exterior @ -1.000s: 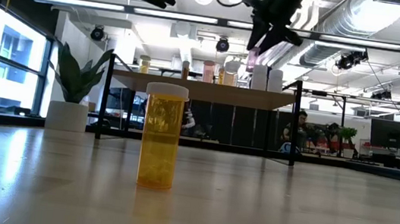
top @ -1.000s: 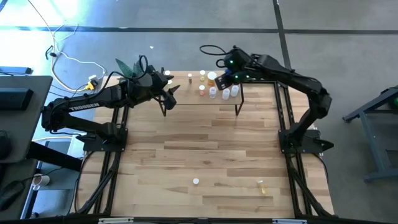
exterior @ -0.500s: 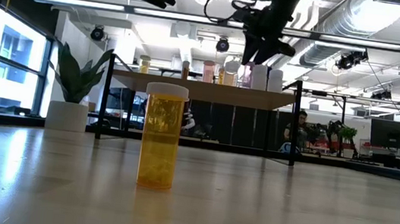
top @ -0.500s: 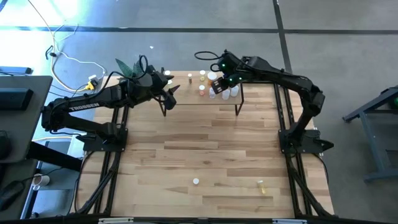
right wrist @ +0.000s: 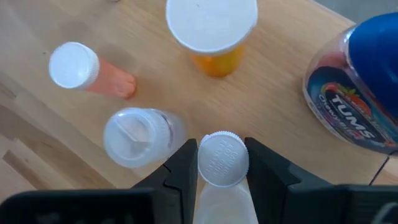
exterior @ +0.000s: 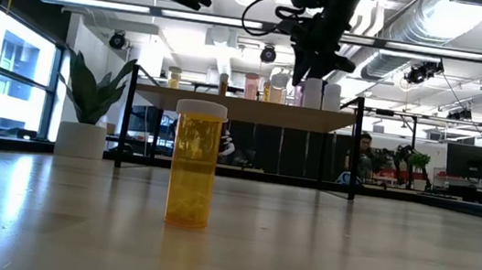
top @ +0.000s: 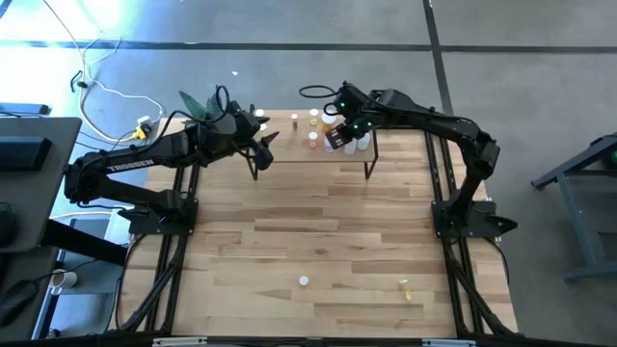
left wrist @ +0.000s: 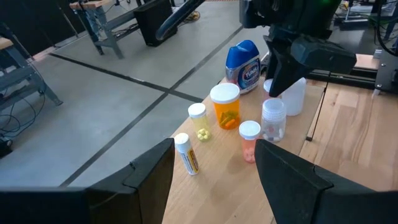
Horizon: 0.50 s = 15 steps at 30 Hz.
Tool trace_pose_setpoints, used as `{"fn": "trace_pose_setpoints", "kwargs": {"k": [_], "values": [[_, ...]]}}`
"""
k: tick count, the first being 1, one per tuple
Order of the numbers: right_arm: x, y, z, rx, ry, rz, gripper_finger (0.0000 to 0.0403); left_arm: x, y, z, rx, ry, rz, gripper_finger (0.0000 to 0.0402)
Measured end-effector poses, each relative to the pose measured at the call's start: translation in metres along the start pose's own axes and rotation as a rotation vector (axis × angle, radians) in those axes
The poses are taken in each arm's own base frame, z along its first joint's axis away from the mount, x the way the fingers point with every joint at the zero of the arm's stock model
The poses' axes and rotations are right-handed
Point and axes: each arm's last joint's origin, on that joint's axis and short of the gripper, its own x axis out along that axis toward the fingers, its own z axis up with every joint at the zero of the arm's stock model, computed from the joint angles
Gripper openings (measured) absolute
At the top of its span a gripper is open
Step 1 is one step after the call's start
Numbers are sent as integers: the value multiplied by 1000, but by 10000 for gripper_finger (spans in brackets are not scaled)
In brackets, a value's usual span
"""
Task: Pick and place medicine bottles onto shelf by color
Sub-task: Put the purple pill bottle on the shelf
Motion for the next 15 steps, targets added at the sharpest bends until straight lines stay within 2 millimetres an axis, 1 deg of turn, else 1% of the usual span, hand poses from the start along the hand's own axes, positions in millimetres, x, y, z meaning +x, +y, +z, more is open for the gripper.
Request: {"fn": "trace_pose_setpoints", "kwargs": {"k": [15], "values": [[0,0,-1,-3,14,13,148,0,0,0,0,1,0,211]]}}
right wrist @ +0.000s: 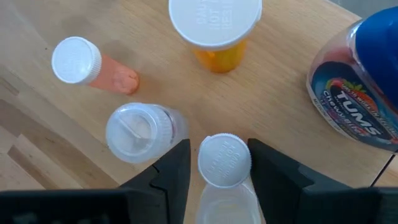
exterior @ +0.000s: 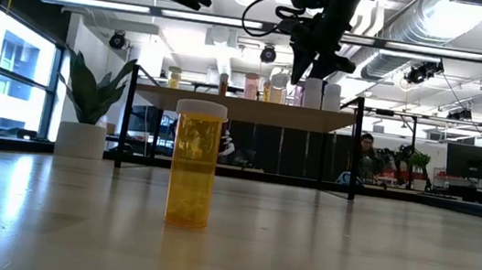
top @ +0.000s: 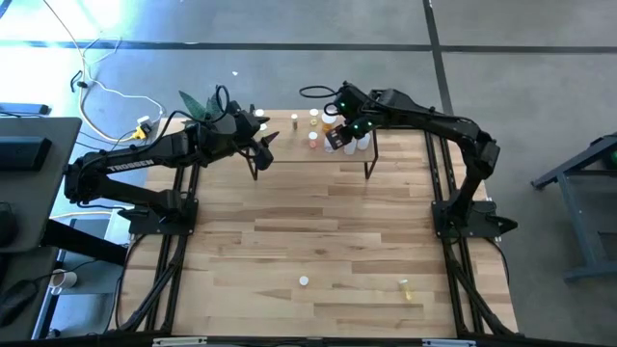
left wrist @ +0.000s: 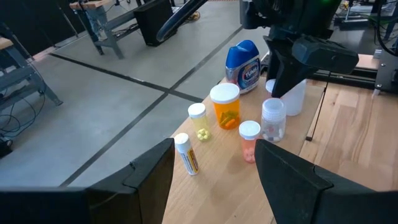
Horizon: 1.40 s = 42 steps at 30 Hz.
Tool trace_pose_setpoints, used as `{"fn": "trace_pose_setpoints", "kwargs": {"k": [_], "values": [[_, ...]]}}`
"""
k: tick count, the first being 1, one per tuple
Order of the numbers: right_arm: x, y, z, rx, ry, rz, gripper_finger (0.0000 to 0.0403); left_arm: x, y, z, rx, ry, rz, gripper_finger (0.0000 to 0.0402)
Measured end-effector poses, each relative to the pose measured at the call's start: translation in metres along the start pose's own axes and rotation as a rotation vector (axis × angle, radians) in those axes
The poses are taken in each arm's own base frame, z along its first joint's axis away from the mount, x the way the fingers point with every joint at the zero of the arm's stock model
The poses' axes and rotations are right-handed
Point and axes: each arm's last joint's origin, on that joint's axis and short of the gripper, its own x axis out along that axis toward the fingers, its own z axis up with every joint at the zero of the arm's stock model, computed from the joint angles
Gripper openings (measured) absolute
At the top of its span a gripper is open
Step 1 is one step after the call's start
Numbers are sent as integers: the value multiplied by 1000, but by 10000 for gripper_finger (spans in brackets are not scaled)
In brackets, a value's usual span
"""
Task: Pick and place medicine bottles onto shelf by color
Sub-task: Put the purple pill bottle on the shelf, then put the yellow pill bottle on the shelf
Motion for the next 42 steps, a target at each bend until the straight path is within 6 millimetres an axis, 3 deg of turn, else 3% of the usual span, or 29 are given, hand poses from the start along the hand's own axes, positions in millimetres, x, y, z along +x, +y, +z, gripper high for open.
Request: {"fn": "trace_pose_setpoints", "kwargs": {"k": [11,23,33,42], "values": [[-5,1,2,-26,-43,15,178,0,0,0,0,0,0,211],[-43,-4,-1,-39,-156,15,177,0,0,-1,5,12,2,211],[-83,15,-28,-126,-238,-9,177,-5,-8,-11,-17,108,-37,211],[-88,26,-62,-182,-97,-121,177,-15,-24,-10,6,92,-112,211]]}}
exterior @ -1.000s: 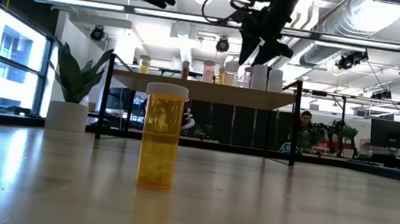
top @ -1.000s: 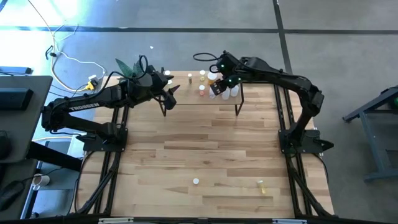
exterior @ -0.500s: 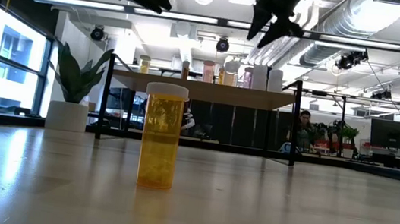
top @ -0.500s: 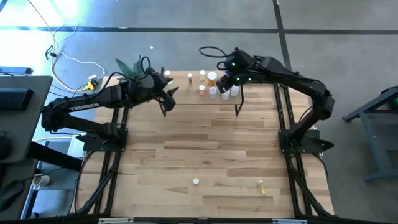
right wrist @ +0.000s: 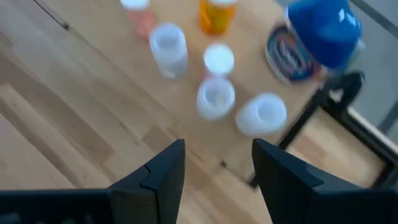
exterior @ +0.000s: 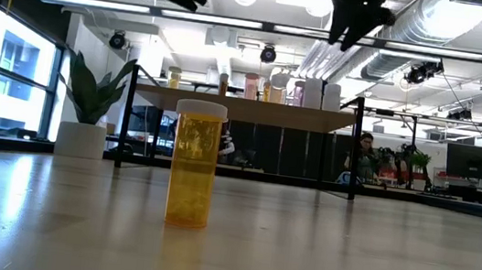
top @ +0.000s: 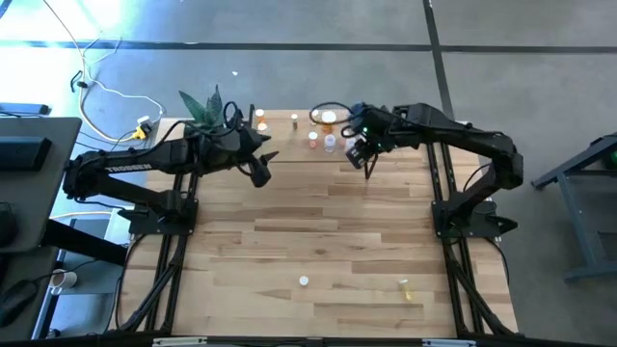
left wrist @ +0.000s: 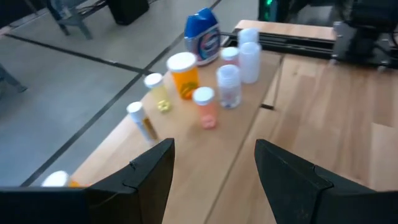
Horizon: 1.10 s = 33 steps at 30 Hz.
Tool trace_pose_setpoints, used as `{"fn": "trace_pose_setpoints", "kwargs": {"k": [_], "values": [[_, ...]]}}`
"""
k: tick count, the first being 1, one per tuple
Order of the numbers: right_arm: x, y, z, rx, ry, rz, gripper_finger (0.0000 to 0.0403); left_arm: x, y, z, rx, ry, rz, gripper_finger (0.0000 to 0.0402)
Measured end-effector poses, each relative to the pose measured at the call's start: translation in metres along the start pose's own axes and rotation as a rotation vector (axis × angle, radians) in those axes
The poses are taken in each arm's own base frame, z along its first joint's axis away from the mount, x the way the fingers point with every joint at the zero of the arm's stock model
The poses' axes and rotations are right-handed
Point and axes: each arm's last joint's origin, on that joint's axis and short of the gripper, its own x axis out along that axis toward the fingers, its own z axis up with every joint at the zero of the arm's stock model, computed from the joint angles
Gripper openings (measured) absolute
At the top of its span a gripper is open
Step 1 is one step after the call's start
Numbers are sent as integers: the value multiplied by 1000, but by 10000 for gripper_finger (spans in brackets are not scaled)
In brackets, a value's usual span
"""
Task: Pick and place medicine bottles onto shelf by color
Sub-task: Put the yellow pill bottle on the shelf
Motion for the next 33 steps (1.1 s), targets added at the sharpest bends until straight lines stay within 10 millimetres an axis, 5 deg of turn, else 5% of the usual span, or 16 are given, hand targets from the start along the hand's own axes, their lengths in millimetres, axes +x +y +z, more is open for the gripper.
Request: {"fn": "trace_pose_setpoints", "kwargs": {"k": [17,33], "values": [[-33,37,-59,18,99,-144,177,-12,-27,-5,14,25,-106,211],[-57,66,-92,-58,43,-62,177,-26,-50,-11,-41,54,-206,211]]}}
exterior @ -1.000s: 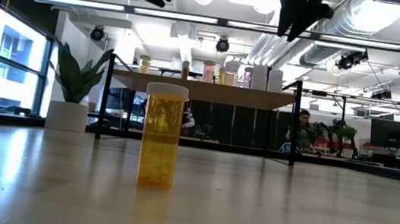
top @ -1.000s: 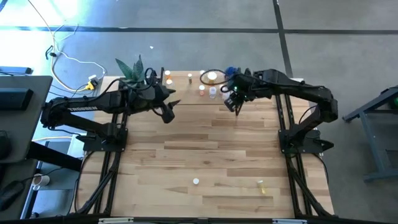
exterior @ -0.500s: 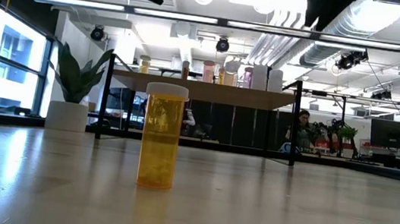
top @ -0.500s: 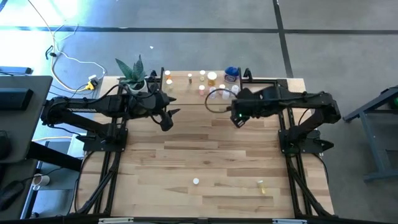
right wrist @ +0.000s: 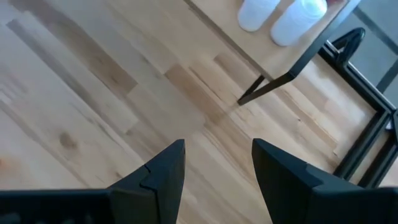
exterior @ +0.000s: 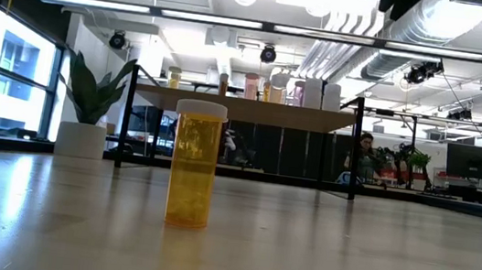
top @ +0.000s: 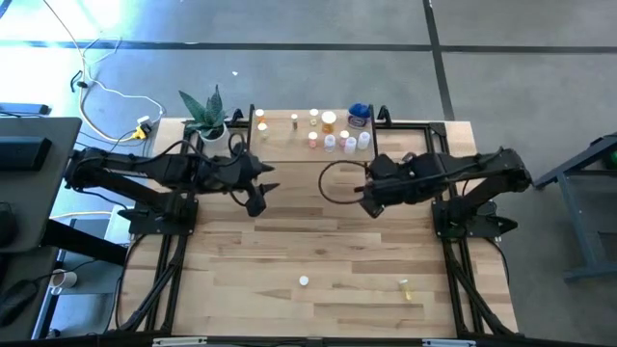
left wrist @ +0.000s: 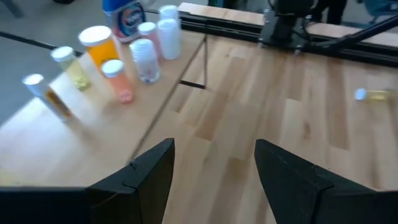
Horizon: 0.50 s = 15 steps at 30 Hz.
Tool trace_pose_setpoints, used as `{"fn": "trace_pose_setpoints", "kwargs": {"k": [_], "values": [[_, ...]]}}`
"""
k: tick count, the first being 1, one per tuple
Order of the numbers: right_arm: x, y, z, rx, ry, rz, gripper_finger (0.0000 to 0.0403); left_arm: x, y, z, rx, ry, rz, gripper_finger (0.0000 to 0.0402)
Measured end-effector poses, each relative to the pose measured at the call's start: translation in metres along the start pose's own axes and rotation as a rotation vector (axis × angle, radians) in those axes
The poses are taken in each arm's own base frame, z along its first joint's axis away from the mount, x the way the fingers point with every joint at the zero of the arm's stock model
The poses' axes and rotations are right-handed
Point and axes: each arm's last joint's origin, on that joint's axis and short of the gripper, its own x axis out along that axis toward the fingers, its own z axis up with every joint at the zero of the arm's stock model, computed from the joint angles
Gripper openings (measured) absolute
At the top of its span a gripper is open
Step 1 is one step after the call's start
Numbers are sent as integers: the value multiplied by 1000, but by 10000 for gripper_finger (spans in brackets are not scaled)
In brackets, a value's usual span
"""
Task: Pick and place medicine bottles onto shelf by color
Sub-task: Put the yellow pill bottle on the shelf
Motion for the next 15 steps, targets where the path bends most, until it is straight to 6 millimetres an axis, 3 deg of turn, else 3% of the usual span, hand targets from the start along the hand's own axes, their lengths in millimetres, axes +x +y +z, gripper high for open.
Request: {"fn": "trace_pose_setpoints", "kwargs": {"k": [3,7,15], "values": [[-1,4,-8,-33,-14,-3,177,-3,-8,-2,-25,-1,-32,211],[15,0,-35,-37,64,-30,177,-8,-18,-4,-23,-1,-76,211],[19,0,-80,88,160,176,177,-15,-31,-7,-52,0,-135,211]]}}
